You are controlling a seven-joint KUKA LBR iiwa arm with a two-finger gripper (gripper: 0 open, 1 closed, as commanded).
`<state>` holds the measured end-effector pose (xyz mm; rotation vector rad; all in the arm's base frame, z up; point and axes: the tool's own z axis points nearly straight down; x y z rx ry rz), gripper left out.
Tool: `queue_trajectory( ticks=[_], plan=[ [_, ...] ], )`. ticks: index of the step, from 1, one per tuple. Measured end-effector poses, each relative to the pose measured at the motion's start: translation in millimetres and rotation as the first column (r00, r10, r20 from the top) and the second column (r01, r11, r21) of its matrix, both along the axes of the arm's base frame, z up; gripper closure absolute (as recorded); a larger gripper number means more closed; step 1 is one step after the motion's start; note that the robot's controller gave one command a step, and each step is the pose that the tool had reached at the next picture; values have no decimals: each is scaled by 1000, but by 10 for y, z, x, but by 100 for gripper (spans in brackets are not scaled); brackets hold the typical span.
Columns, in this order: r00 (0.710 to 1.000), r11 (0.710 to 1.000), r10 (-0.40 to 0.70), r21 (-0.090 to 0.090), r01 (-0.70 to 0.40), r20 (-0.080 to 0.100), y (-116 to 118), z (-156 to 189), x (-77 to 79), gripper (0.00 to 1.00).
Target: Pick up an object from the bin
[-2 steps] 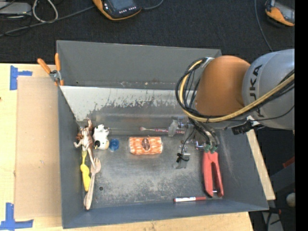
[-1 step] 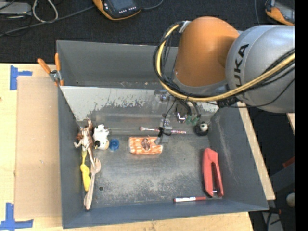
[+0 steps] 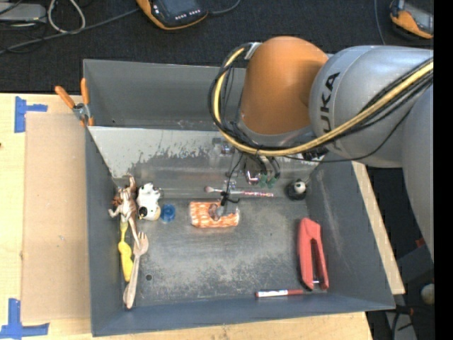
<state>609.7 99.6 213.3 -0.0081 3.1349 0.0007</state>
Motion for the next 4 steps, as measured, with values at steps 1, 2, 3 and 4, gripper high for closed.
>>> queue_trajectory(
  ticks=[1, 2, 3, 4],
  plan=[
    [972, 972, 233, -2, -233, 3, 581, -505, -96, 0],
    [951, 951, 308, 1, -308, 0, 334, -918, -274, 0],
    [980, 980, 198, -3, -198, -2, 181, -797, -116, 0],
    [998, 998, 62, 1, -62, -6, -209, -942, -184, 0]
  ],
)
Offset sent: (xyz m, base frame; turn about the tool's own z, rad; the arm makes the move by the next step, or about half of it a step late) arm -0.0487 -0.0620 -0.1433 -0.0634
